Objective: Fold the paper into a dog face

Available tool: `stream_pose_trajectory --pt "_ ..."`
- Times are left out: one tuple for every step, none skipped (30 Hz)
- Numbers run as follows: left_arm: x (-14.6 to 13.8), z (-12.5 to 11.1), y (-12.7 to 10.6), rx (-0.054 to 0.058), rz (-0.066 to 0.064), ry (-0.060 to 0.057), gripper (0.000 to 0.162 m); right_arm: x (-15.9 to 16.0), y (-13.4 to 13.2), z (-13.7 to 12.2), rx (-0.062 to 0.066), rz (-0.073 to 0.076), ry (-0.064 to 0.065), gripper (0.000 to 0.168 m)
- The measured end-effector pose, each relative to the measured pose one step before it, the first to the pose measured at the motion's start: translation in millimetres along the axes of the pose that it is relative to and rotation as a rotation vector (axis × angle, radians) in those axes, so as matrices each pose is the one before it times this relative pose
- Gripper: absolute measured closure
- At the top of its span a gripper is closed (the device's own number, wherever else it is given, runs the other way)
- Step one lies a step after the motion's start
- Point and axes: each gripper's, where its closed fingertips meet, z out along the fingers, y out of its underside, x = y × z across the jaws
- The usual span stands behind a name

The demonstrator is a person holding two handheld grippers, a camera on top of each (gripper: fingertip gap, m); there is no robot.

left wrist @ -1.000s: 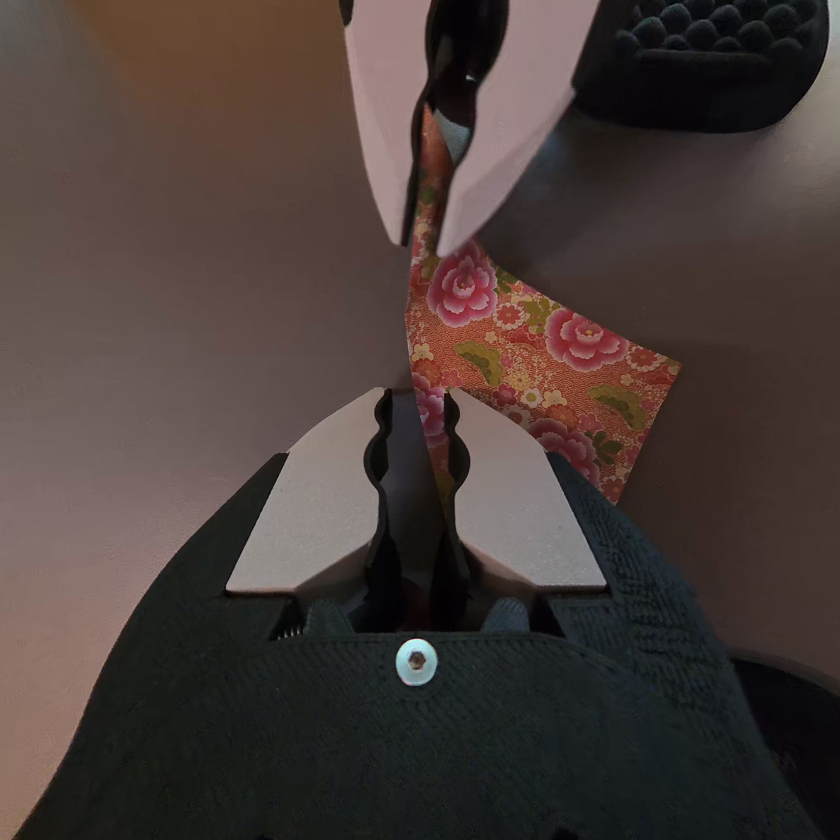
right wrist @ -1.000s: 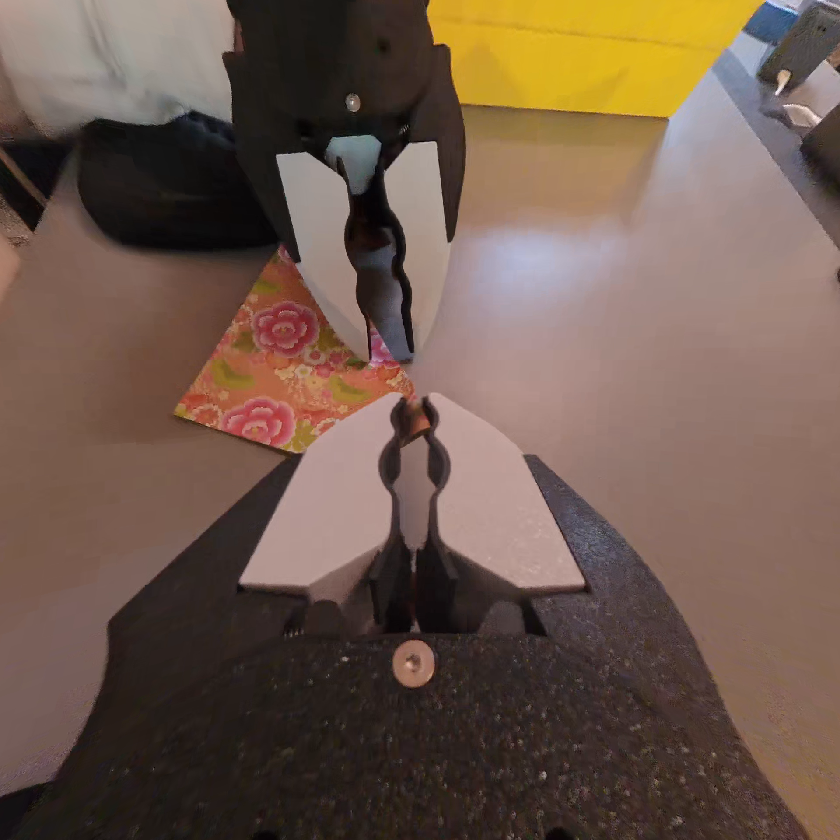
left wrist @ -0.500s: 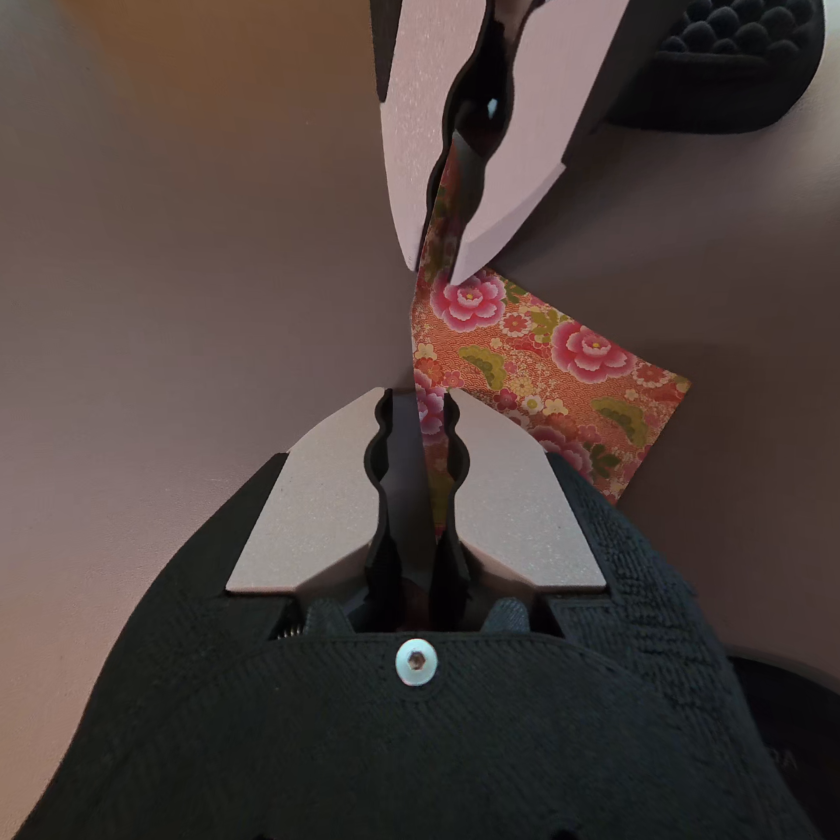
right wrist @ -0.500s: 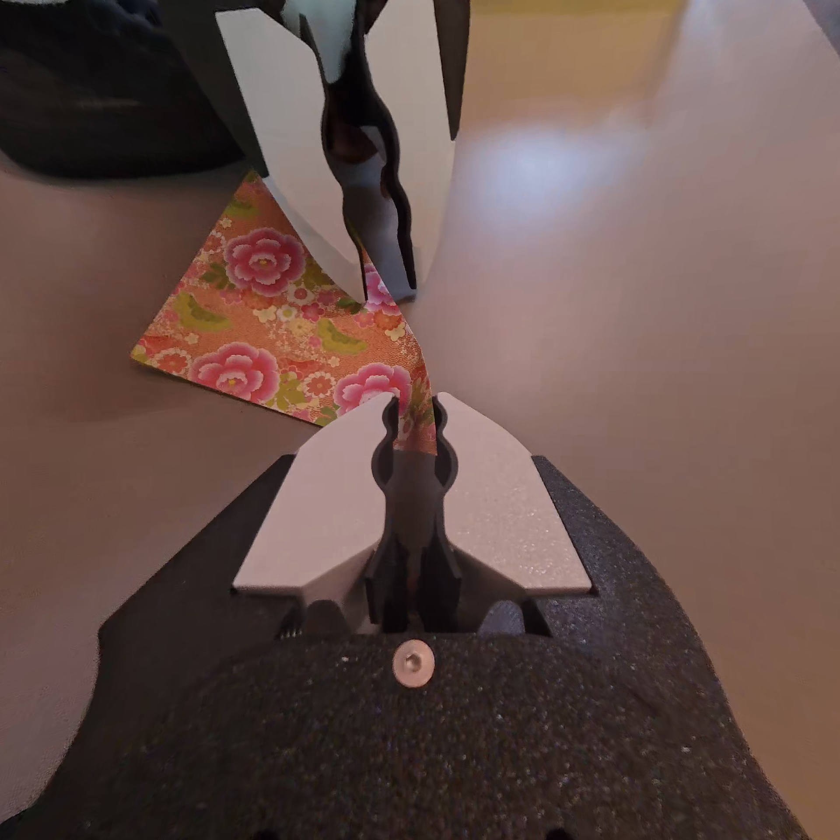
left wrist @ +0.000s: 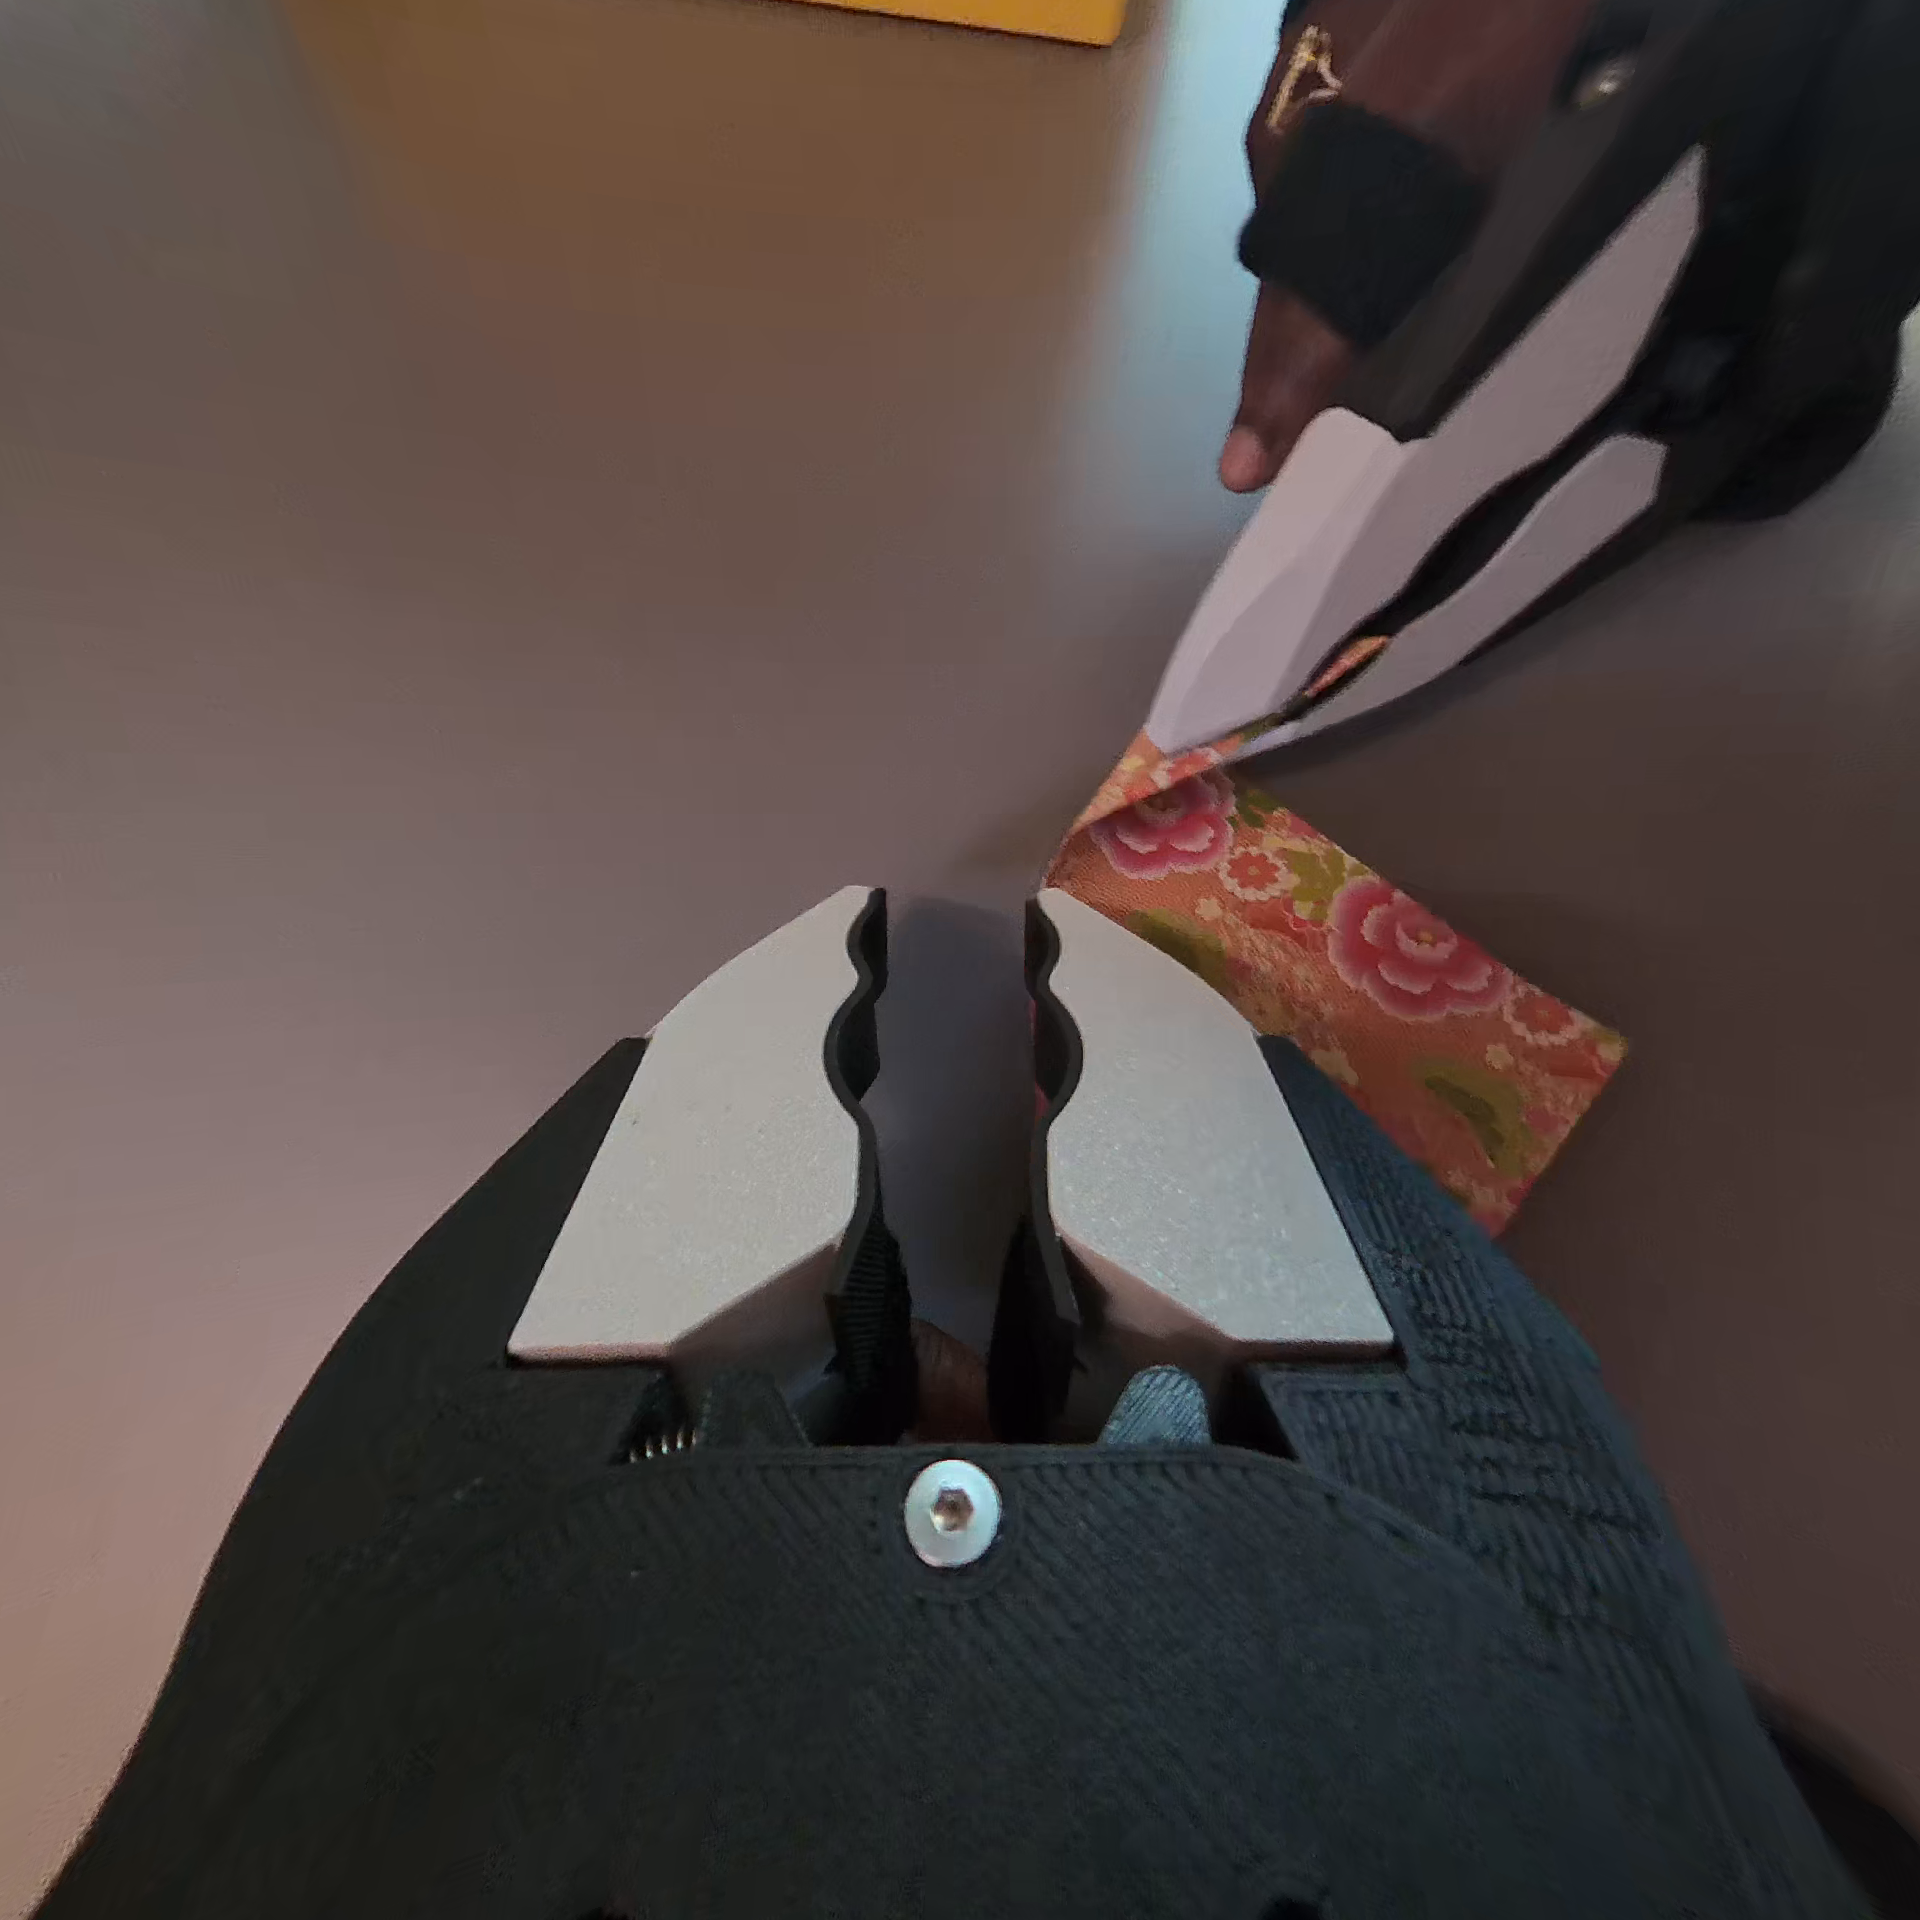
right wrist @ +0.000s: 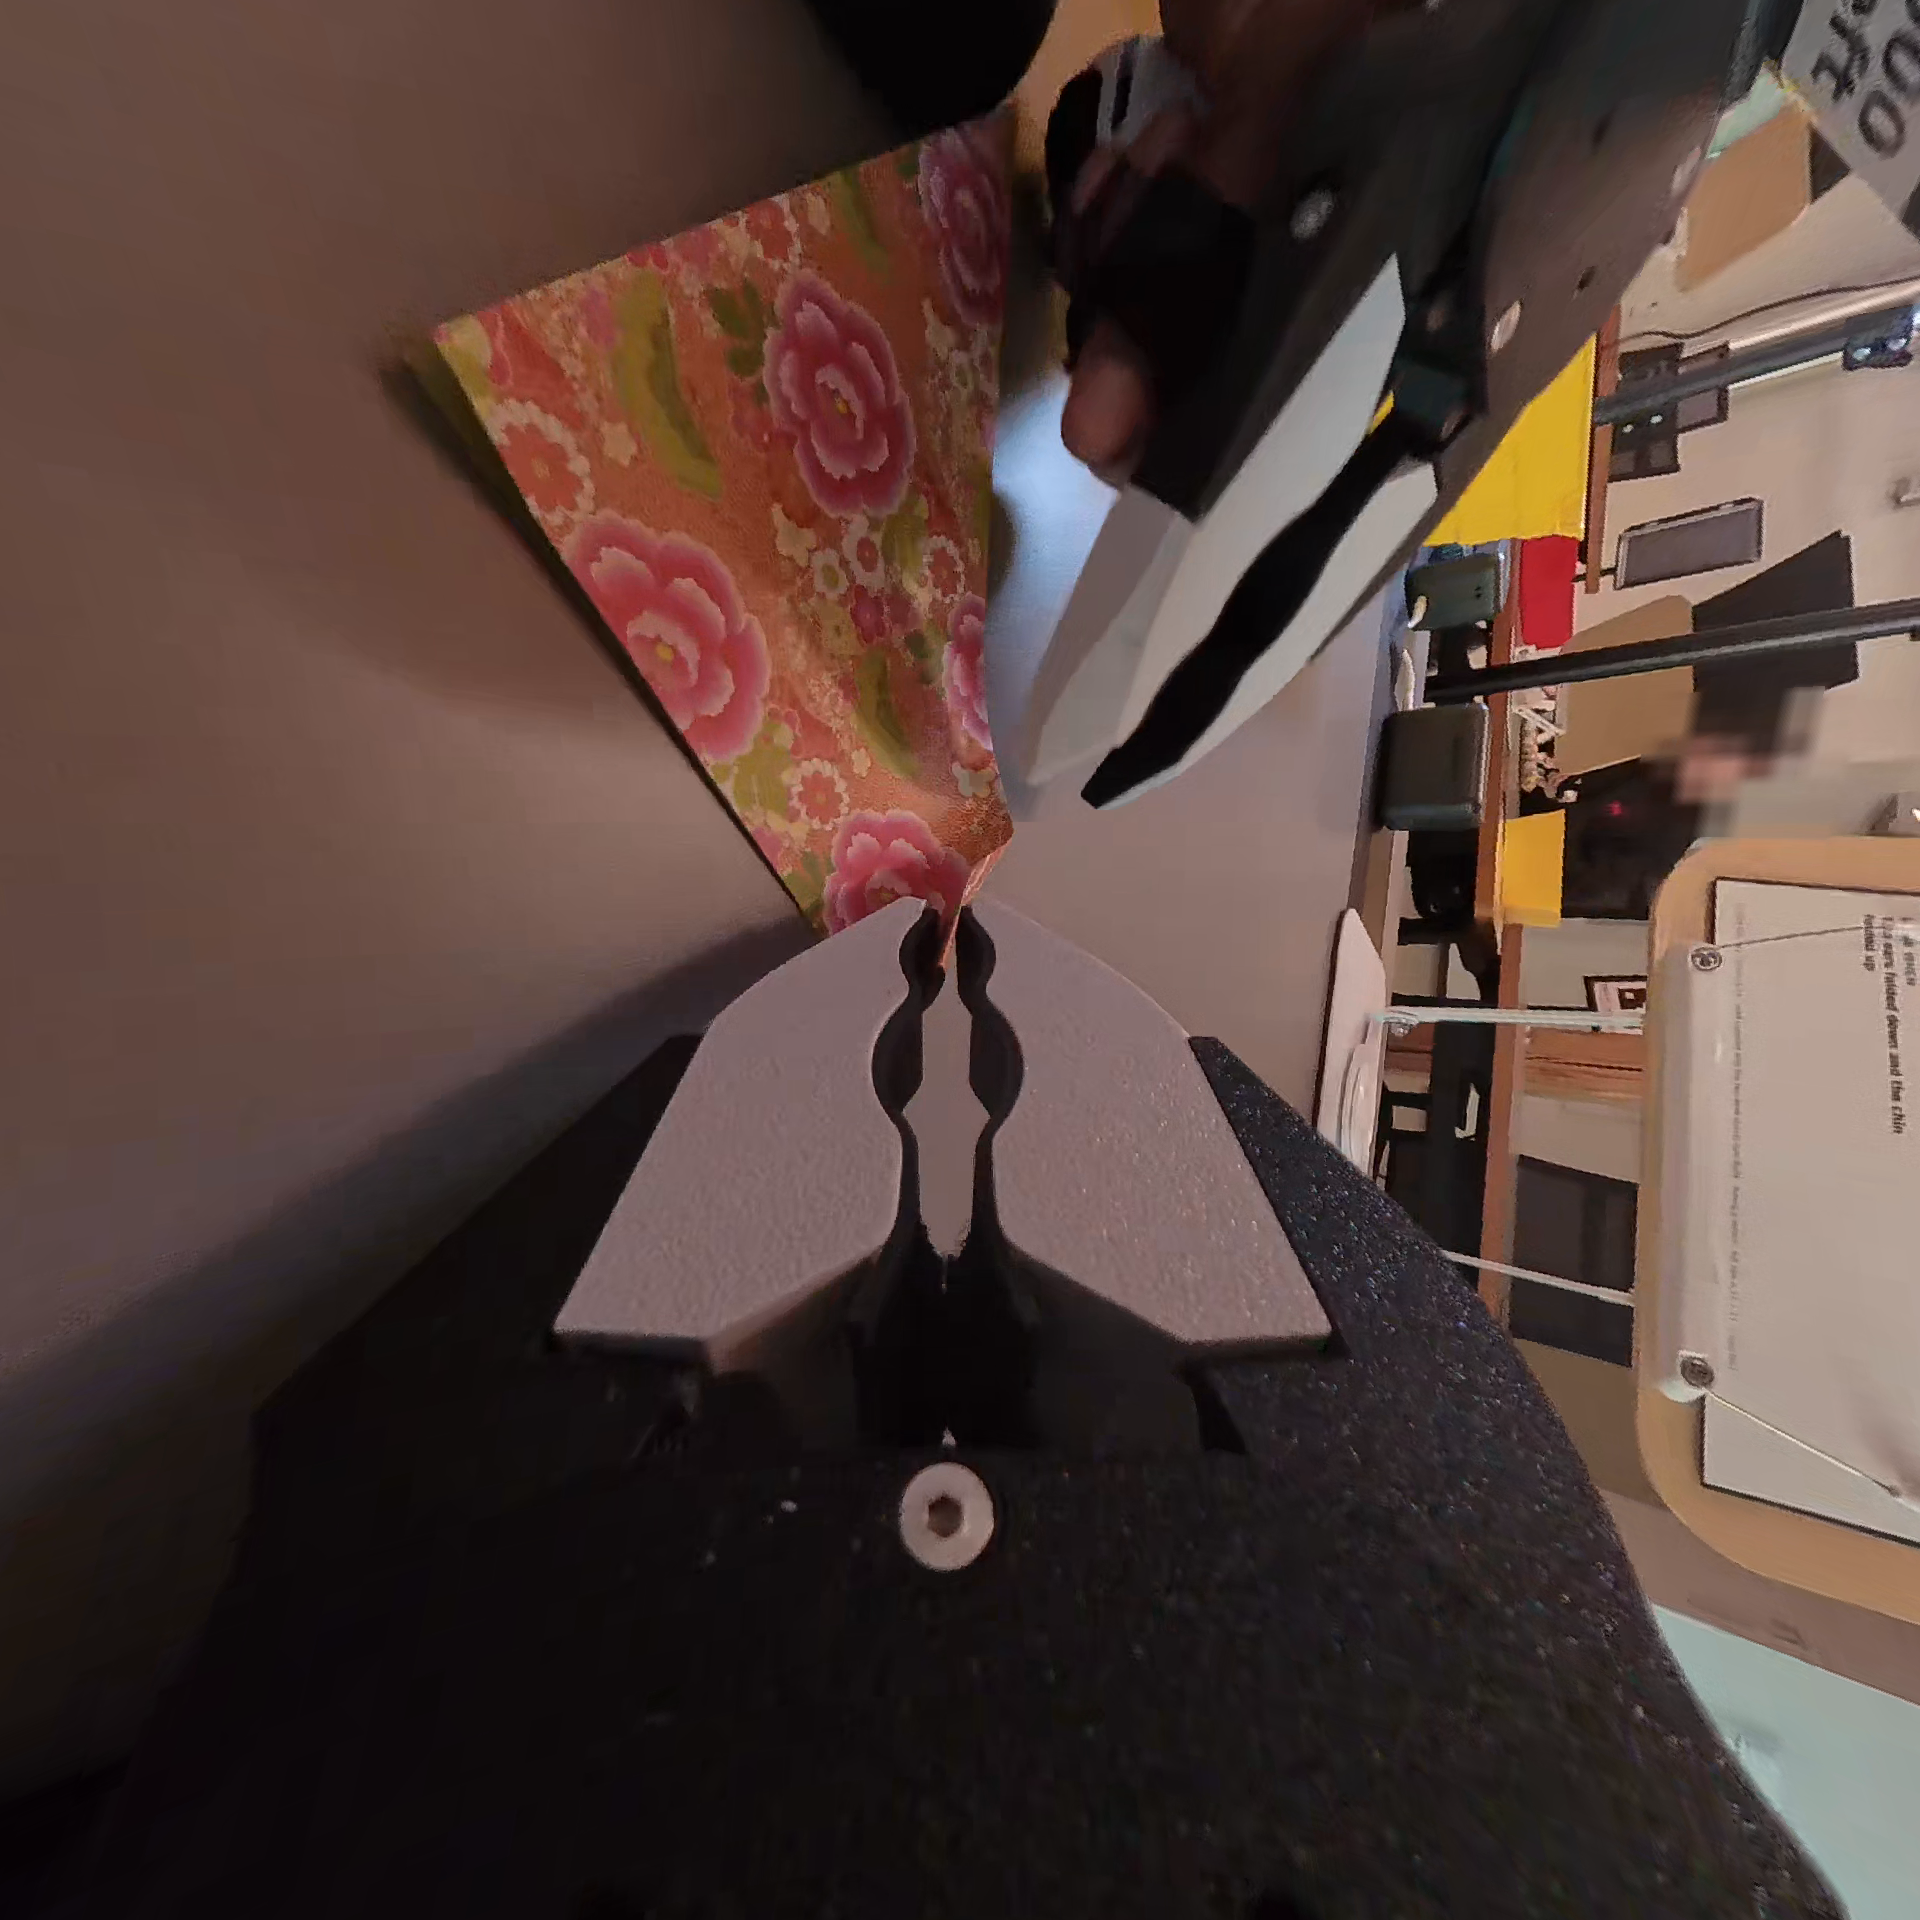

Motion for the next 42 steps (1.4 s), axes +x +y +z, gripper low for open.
stream_pose_trajectory --pt "-0.17 2.63 0.74 -0.0120 0.0047 -0.0053 0.137 -2.48 -2.21 -0.46 0.0048 -0.0164 -0.0091 0.165" --pt "-0.12 2.92 2.67 -0.0218 0.0091 -0.0074 0.137 -2.57 -1.62 -0.42 0.0004 -0.0328 -0.0036 0.165" --pt "-0.29 2.38 1.91 -0.0145 0.0067 -0.0088 0.137 -2.10 0.02 -0.05 -0.0067 -0.0332 0.0004 0.165" --pt "0.70 0.74 -0.87 0.0050 0.0018 -0.0009 0.137 -1.86 1.04 0.17 -0.0105 -0.0189 -0.0024 0.165" --pt "-0.13 0.22 0.46 -0.0040 -0.0013 -0.0031 0.137 -0.52 0.39 0.01 -0.0058 -0.0053 0.0010 0.165" --pt "-0.37 0.19 0.11 -0.0002 -0.0043 -0.0025 0.137 0.25 -0.69 -0.31 0.0007 0.0018 0.0030 0.165" --pt "-0.27 0.06 0.10 -0.0002 -0.0027 -0.0024 0.137 0.42 -0.41 0.00 0.0005 0.0008 0.0026 0.165" --pt "-0.57 0.09 0.05 0.0000 -0.0063 -0.0046 0.136 -0.03 -0.50 0.03 0.0011 -0.0008 0.0012 0.165" --pt "-0.68 0.13 -0.11 -0.0002 -0.0089 -0.0048 0.136 -0.31 -0.35 0.31 0.0002 0.0019 -0.0012 0.165" --pt "-0.48 0.09 -0.10 0.0002 -0.0047 -0.0036 0.136 -0.68 0.52 0.56 -0.0039 0.0051 -0.0038 0.165" --pt "0.14 -0.55 -0.47 0.0045 0.0010 0.0011 0.135 -0.49 1.07 0.48 -0.0053 0.0058 -0.0028 0.165" --pt "1.84 -1.36 -1.73 0.0161 0.0034 0.0147 0.134 -0.42 0.72 0.46 -0.0021 0.0039 -0.0022 0.165" --pt "4.29 -2.55 -3.55 0.0306 0.0014 0.0351 0.132 0.28 0.48 0.48 -0.0015 0.0039 0.0018 0.165" --pt "4.92 -2.96 -4.68 0.0372 -0.0124 0.0428 0.127 0.60 1.34 0.77 -0.0083 0.0033 0.0019 0.165" --pt "1.80 -2.32 -3.62 0.0294 -0.0239 0.0223 0.126 0.51 0.70 0.59 -0.0044 0.0021 -0.0006 0.165" --pt "0.02 -0.79 -0.59 0.0074 -0.0162 0.0092 0.126 0.73 0.37 0.37 -0.0034 0.0012 0.0005 0.165" --pt "-0.89 1.23 2.04 -0.0158 -0.0057 -0.0009 0.126 0.93 0.16 0.30 -0.0040 -0.0002 0.0019 0.165" --pt "-1.29 2.85 3.61 -0.0317 -0.0009 -0.0085 0.126 0.70 0.44 0.35 -0.0060 -0.0004 0.0009 0.165" --pt "-1.49 3.88 4.91 -0.0427 0.0040 -0.0152 0.126 0.56 0.26 0.32 -0.0058 -0.0008 0.0011 0.165" --pt "-2.63 3.24 3.36 -0.0321 0.0102 -0.0287 0.128 0.20 0.31 0.42 -0.0076 -0.0036 0.0006 0.165" --pt "-3.42 1.03 -0.89 0.0009 0.0123 -0.0354 0.133 0.51 0.15 0.16 -0.0092 -0.0066 0.0055 0.165" --pt "-1.01 0.57 -0.21 0.0002 0.0052 -0.0134 0.135 0.39 -0.06 0.00 -0.0109 -0.0097 0.0055 0.165" --pt "-0.51 -0.04 -0.08 0.0017 -0.0027 -0.0058 0.136 -0.10 -0.27 -0.14 -0.0116 -0.0105 0.0047 0.165" --pt "-0.40 -0.18 0.24 0.0010 -0.0026 -0.0052 0.137 -0.95 -0.64 -0.08 -0.0112 -0.0144 0.0025 0.165" --pt "-0.13 -0.15 0.13 0.0003 0.0005 -0.0033 0.137 -1.35 -0.88 -0.12 -0.0099 -0.0180 0.0023 0.165" --pt "0.14 -0.02 0.02 0.0001 0.0034 -0.0003 0.137 -1.79 -0.91 -0.01 -0.0075 -0.0219 0.0009 0.165" --pt "0.61 -0.03 0.04 0.0000 0.0031 0.0031 0.138 -0.66 -0.35 0.05 -0.0048 -0.0190 0.0088 0.165" --pt "0.32 -0.11 -0.04 0.0000 0.0002 0.0032 0.139 -0.28 0.01 -0.25 -0.0001 -0.0140 0.0057 0.165" --pt "-0.02 -0.07 0.04 0.0000 -0.0029 0.0038 0.139 -0.47 0.54 -0.60 0.0012 -0.0093 -0.0014 0.165" --pt "0.01 -0.07 0.03 -0.0001 -0.0045 0.0042 0.139 -0.74 0.56 -0.79 0.0045 -0.0098 -0.0047 0.165" --pt "0.03 -0.02 -0.03 0.0001 -0.0036 0.0032 0.139 -0.86 0.37 -0.83 0.0088 -0.0114 -0.0058 0.165" --pt "0.00 -0.09 0.05 0.0001 -0.0013 0.0016 0.139 -0.62 0.77 -0.46 0.0037 -0.0119 -0.0047 0.165" --pt "0.01 0.07 0.07 0.0001 0.0001 0.0002 0.139 -0.55 0.19 -0.25 0.0034 -0.0172 -0.0051 0.166" --pt "-0.02 -0.04 0.03 0.0001 -0.0002 0.0003 0.139 -0.30 -0.14 -0.08 0.0022 -0.0190 -0.0043 0.166" --pt "-0.03 0.02 -0.05 0.0002 -0.0014 0.0012 0.139 -0.21 -0.27 0.24 0.0009 -0.0163 -0.0050 0.166" --pt "0.05 -0.10 0.01 0.0005 -0.0038 0.0033 0.139 -0.25 -0.19 0.26 0.0003 -0.0092 -0.0082 0.166" --pt "0.02 -0.09 -0.25 0.0013 -0.0086 0.0069 0.139 -0.29 -0.06 0.04 0.0018 -0.0052 -0.0093 0.166" --pt "-0.10 -0.29 -0.09 0.0019 -0.0136 0.0100 0.139 -0.36 0.05 0.04 0.0035 -0.0026 -0.0076 0.166" --pt "-0.10 -0.18 -0.18 0.0021 -0.0156 0.0117 0.139 -0.27 0.00 -0.03 0.0058 -0.0008 -0.0047 0.166" --pt "0.03 -0.37 -0.09 0.0015 -0.0126 0.0105 0.139 -0.23 0.20 -0.05 0.0068 -0.0014 -0.0024 0.166" --pt "-0.02 -0.05 -0.06 0.0007 -0.0066 0.0056 0.139 -0.37 0.36 -0.15 0.0058 -0.0058 -0.0020 0.166" --pt "-0.16 0.00 -0.04 0.0000 -0.0011 0.0003 0.139 -0.52 0.22 -0.36 0.0055 -0.0097 -0.0042 0.166"
